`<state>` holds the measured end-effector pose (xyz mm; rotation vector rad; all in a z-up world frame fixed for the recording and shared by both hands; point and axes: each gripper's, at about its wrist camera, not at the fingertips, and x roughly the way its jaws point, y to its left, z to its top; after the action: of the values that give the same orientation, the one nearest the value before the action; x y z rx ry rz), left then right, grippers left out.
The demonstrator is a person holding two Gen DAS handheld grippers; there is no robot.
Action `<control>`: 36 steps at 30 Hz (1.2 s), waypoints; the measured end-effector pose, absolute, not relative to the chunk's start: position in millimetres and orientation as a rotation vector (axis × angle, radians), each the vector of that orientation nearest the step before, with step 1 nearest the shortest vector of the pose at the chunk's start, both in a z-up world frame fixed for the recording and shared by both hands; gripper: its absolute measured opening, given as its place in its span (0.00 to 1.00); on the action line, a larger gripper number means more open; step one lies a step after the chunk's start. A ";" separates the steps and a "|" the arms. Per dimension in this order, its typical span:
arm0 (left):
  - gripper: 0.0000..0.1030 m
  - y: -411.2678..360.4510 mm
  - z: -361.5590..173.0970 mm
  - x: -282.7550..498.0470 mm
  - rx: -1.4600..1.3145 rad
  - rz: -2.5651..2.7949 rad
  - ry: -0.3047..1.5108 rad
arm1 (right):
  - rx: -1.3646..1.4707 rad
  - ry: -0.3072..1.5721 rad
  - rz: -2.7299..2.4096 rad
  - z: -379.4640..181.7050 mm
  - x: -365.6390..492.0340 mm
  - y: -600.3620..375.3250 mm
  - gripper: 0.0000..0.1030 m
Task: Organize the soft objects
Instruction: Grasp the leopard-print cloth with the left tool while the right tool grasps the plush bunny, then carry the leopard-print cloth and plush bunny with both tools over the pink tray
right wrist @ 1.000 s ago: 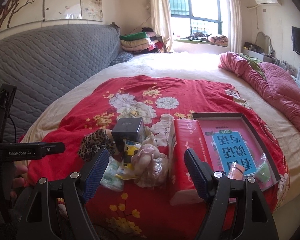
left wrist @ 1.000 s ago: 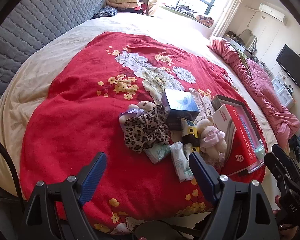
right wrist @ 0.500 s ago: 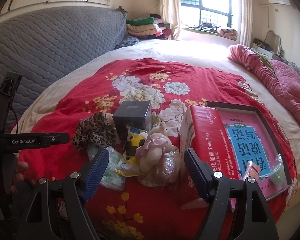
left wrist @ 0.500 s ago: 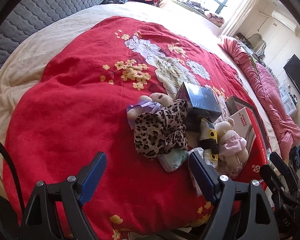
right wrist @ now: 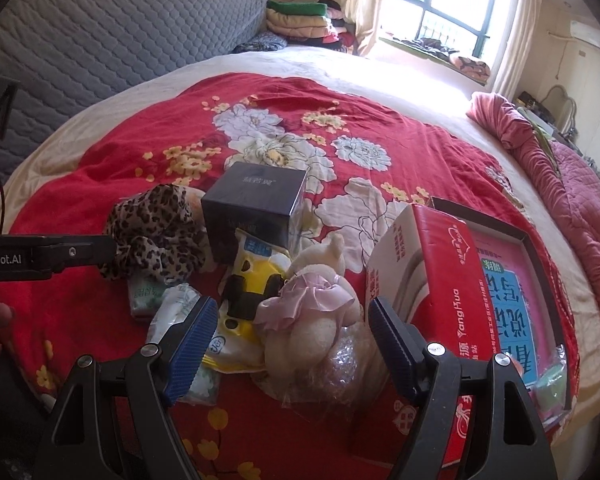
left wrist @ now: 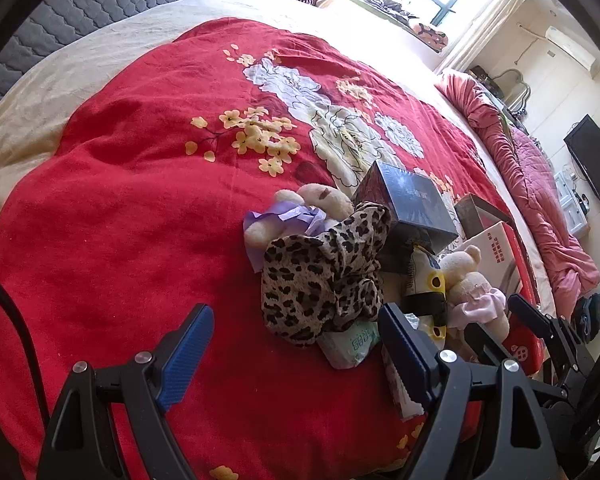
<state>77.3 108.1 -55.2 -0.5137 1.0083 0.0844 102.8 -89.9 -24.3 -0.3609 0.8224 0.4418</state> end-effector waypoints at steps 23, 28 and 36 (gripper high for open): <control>0.18 111.8 -68.2 98.0 -0.586 -0.025 0.967 | -0.359 0.867 0.436 -50.3 130.2 -88.3 0.37; 0.12 106.7 -54.5 92.3 -0.536 -0.045 0.897 | -0.237 0.874 0.498 -42.8 129.0 -102.7 0.35; 0.11 98.6 -37.1 84.0 -0.481 -0.063 0.838 | -0.094 0.869 0.544 -28.7 121.3 -120.2 0.34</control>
<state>84.0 98.6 -37.1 -0.4810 0.8377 -0.0634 121.3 -120.2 -28.7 -0.0940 0.8690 0.5437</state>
